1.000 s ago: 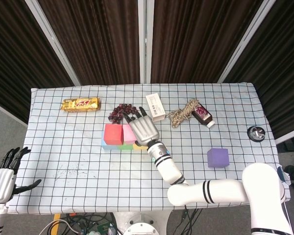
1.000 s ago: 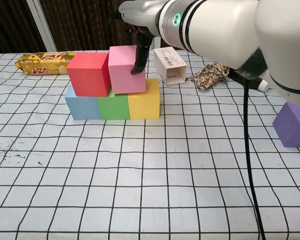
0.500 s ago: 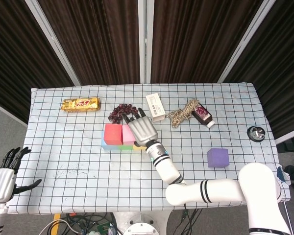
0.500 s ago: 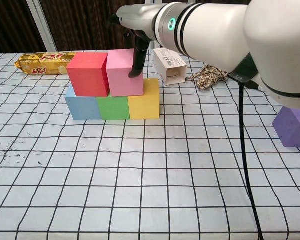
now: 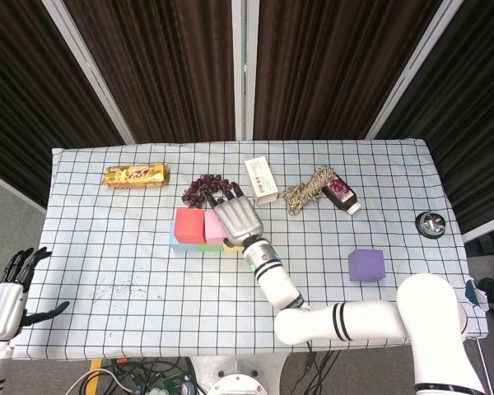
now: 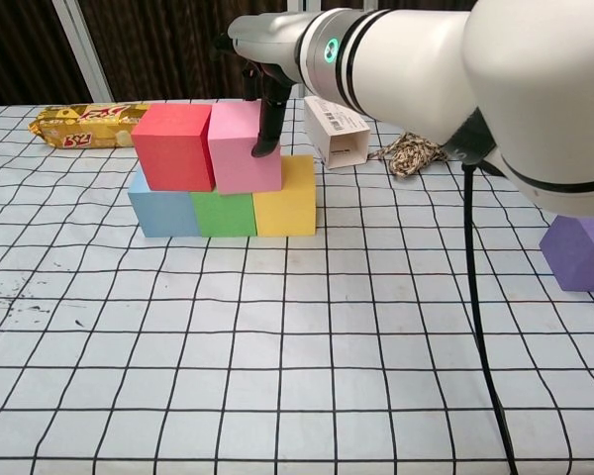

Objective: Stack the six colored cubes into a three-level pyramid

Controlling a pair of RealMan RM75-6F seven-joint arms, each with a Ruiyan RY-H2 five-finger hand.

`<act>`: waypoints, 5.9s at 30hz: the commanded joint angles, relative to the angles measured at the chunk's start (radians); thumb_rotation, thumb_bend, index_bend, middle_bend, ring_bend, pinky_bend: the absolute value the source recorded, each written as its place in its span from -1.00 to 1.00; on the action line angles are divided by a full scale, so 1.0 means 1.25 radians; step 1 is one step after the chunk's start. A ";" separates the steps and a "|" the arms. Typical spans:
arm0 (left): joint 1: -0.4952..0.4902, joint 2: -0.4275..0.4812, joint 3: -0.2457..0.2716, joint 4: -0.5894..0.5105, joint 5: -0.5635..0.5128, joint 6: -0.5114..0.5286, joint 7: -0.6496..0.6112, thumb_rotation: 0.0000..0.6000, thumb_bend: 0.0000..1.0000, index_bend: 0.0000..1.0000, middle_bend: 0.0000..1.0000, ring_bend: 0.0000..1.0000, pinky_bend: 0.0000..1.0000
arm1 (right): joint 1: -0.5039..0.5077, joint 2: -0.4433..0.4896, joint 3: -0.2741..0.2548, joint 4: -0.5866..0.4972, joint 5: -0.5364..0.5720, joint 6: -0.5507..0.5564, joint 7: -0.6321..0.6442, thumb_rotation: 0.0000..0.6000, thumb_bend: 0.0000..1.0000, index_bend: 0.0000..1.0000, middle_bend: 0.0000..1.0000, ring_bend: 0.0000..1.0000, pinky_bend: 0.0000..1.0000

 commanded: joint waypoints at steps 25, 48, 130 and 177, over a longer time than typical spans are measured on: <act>-0.004 -0.008 0.004 0.017 -0.001 -0.013 -0.031 1.00 -1.00 -0.90 -0.70 -0.91 -0.97 | 0.029 -0.002 0.057 -0.032 0.143 0.060 -0.049 1.00 -0.65 -1.00 0.26 -0.70 -1.00; -0.005 -0.009 0.009 0.020 -0.001 -0.024 -0.030 1.00 -1.00 -0.90 -0.70 -0.91 -0.97 | 0.042 -0.016 0.049 -0.004 0.132 0.054 -0.054 1.00 -0.65 -1.00 0.26 -0.68 -1.00; 0.000 -0.012 0.008 0.049 -0.017 -0.033 -0.077 1.00 -1.00 -0.90 -0.70 -0.91 -0.97 | 0.140 -0.088 0.121 0.075 0.204 0.017 -0.024 1.00 -0.94 -1.00 -0.59 -1.00 -1.00; -0.030 0.000 0.034 0.030 0.051 -0.038 0.001 1.00 -1.00 -0.90 -0.70 -0.91 -0.96 | 0.161 -0.109 0.179 0.160 0.200 -0.049 -0.050 1.00 -0.68 -1.00 -0.13 -0.89 -1.00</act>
